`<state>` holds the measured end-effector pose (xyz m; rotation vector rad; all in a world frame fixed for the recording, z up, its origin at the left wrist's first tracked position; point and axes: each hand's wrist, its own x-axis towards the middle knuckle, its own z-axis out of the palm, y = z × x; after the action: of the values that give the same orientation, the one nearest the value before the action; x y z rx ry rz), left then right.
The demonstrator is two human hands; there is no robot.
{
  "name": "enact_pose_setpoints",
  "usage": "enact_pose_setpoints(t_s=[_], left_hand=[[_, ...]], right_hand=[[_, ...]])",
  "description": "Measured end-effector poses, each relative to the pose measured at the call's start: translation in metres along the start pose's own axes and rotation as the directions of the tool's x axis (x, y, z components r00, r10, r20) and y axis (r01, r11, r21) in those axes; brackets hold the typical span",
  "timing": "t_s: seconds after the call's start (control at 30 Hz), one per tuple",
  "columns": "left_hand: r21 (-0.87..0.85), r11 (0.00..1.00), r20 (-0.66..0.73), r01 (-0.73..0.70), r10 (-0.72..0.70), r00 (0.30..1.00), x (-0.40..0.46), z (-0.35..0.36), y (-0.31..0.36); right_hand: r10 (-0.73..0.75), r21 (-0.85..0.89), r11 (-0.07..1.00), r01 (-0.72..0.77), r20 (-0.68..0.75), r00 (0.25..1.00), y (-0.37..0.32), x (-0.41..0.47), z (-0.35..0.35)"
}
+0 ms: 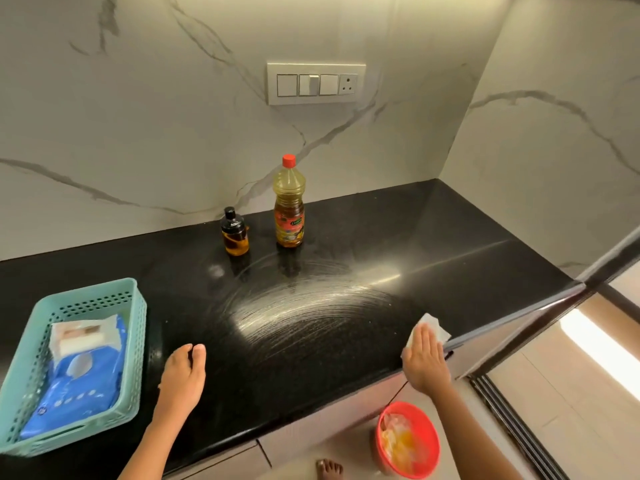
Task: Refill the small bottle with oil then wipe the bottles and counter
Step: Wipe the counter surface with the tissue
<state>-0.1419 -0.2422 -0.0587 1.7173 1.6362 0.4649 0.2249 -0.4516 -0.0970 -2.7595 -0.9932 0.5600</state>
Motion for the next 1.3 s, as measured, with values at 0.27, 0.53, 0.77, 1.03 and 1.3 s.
enact_pose_setpoints(t_s=[0.27,0.53,0.77,1.03,1.3], left_hand=[[0.099,0.995,0.018,0.004,-0.006,1.000,-0.009,0.014,0.002],[0.075,0.995,0.022,-0.064,0.063,0.998,-0.017,0.026,0.000],[0.189,0.969,0.084,-0.162,0.148,0.985,-0.043,0.042,0.010],[0.180,0.898,0.201,-0.402,0.366,0.909,-0.093,0.122,0.073],[0.242,0.788,0.228,-0.565,0.520,0.823,-0.144,0.229,0.143]], right_hand=[[-0.441,-0.026,0.895,0.444,0.091,0.893,-0.104,-0.074,0.054],[-0.750,0.080,0.654,0.752,0.202,0.630,-0.170,-0.107,0.071],[-0.734,0.290,0.674,0.679,0.370,0.570,-0.114,-0.127,0.058],[0.072,0.759,0.572,-0.313,0.333,0.940,0.093,-0.075,0.016],[0.324,0.742,0.324,-0.587,0.496,0.806,0.191,-0.035,0.021]])
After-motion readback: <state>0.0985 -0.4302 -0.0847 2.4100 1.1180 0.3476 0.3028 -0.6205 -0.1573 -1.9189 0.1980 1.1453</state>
